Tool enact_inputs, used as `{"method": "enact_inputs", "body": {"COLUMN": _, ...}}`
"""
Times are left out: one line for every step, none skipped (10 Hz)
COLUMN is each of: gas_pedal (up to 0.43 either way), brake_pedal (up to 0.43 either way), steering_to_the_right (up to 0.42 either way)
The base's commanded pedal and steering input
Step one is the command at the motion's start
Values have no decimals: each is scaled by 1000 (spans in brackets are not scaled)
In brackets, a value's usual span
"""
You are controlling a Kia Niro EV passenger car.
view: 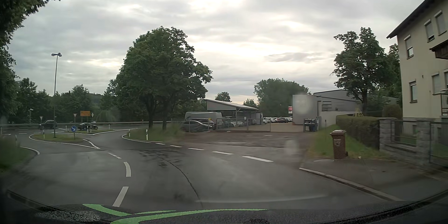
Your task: Follow the waypoints while adhering to traffic rules and regulations
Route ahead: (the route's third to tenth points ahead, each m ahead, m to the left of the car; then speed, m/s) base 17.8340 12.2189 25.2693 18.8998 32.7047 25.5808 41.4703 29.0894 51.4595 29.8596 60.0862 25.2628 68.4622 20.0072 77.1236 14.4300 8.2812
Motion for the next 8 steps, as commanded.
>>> {"method": "enact_inputs", "body": {"gas_pedal": 67, "brake_pedal": 0, "steering_to_the_right": -167}}
{"method": "enact_inputs", "body": {"gas_pedal": 67, "brake_pedal": 0, "steering_to_the_right": -171}}
{"method": "enact_inputs", "body": {"gas_pedal": 67, "brake_pedal": 0, "steering_to_the_right": -171}}
{"method": "enact_inputs", "body": {"gas_pedal": 67, "brake_pedal": 0, "steering_to_the_right": -171}}
{"method": "enact_inputs", "body": {"gas_pedal": 67, "brake_pedal": 0, "steering_to_the_right": -171}}
{"method": "enact_inputs", "body": {"gas_pedal": 79, "brake_pedal": 0, "steering_to_the_right": -171}}
{"method": "enact_inputs", "body": {"gas_pedal": 79, "brake_pedal": 0, "steering_to_the_right": -171}}
{"method": "enact_inputs", "body": {"gas_pedal": 87, "brake_pedal": 0, "steering_to_the_right": -171}}
